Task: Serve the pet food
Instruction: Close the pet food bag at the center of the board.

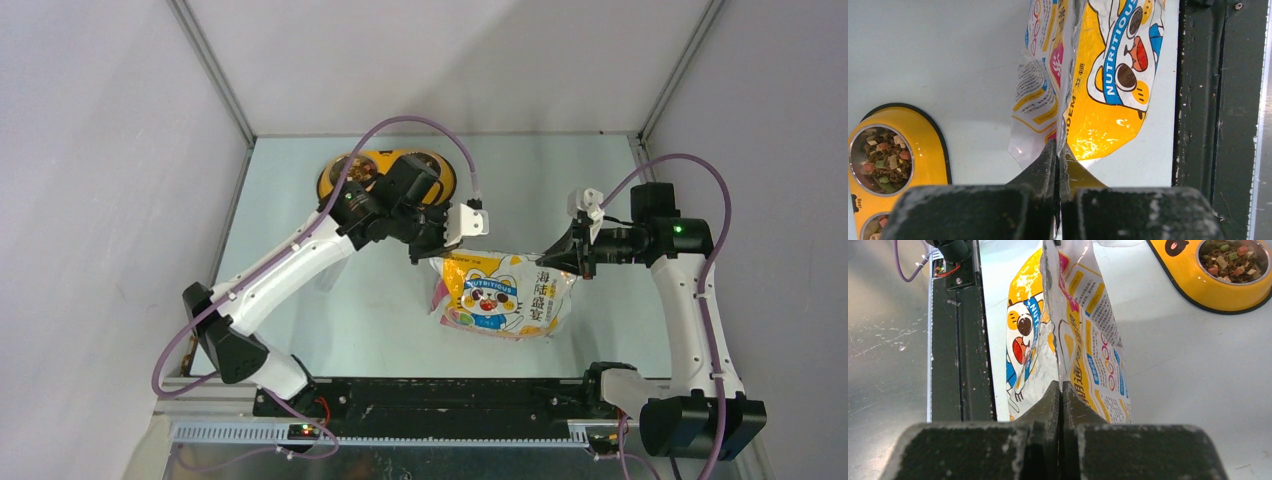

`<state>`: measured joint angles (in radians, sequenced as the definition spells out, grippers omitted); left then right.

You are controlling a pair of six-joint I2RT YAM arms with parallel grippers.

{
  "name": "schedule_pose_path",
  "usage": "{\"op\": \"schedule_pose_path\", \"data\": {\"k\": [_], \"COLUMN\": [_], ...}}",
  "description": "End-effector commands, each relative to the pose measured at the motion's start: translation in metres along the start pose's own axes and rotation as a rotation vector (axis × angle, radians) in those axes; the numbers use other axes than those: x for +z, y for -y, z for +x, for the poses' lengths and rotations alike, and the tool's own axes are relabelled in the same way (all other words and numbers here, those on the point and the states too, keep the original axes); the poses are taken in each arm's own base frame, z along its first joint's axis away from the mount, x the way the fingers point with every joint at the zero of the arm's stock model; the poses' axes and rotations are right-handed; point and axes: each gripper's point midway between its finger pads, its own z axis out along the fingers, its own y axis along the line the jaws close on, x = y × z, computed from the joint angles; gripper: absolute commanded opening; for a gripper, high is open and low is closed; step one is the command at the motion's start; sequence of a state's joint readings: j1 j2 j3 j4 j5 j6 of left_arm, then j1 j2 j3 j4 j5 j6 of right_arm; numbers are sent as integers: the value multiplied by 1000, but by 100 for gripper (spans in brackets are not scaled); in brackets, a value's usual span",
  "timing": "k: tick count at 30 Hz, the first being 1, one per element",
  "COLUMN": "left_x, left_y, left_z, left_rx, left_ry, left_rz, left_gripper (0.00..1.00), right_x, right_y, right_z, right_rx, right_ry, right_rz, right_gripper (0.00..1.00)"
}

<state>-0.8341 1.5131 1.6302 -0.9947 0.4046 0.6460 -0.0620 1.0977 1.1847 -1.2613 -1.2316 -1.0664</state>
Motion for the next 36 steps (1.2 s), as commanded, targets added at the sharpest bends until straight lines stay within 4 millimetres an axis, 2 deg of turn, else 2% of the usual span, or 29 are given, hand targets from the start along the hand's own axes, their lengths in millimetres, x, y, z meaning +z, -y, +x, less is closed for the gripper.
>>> {"op": "schedule_pose_path", "data": {"k": [1,2,4,5,6,8,11,15,19,20,23,31,35,36], "left_x": [-37,-38,-39,-40,-39,-38,-39,-46,-50,-48,-39,-32,-21,-19], "left_y": [-26,-28,-30,-32,-32,-34,-32,-33,-46,-49,-48,-44,-38,-38], "left_z": [26,29,36,39,43,48,49,38,36,37,37,25,21,20], "left_rx": [-24,-29,-42,-50,-55,-68,-75,-78,-152,-181,-233,-239,-231,-232], "left_ry": [-73,-86,-101,-108,-117,-127,-110,-56,-43,-43,-45,-92,-112,-113], "left_rz": [-158,-170,-184,-192,-192,-194,-180,-185,-240,-246,-221,-226,-216,-216], "left_gripper": [10,27,33,31,18,2,0,0,4,5,20,31,32,29], "right_x": [-2,-2,-2,-2,-2,-2,-2,-1,1,1,3,3,3,3], "right_y": [-12,-11,-12,-12,-12,-12,-12,-12,-4,0,-1,-6,-5,-5], "right_z": [-21,-20,-21,-21,-21,-21,-23,-22,-26,-27,-28,-28,-27,-26], "right_rx": [2,2,-1,-2,-3,-4,-8,-5,23,36,24,6,6,6], "right_ry": [72,72,72,73,74,75,77,77,73,69,61,49,44,42], "right_rz": [-34,-34,-34,-34,-34,-35,-36,-38,-22,-7,-6,-10,-6,-5], "right_gripper": [0,0,0,0,0,0,0,0,0,0,0,0,0,0]}}
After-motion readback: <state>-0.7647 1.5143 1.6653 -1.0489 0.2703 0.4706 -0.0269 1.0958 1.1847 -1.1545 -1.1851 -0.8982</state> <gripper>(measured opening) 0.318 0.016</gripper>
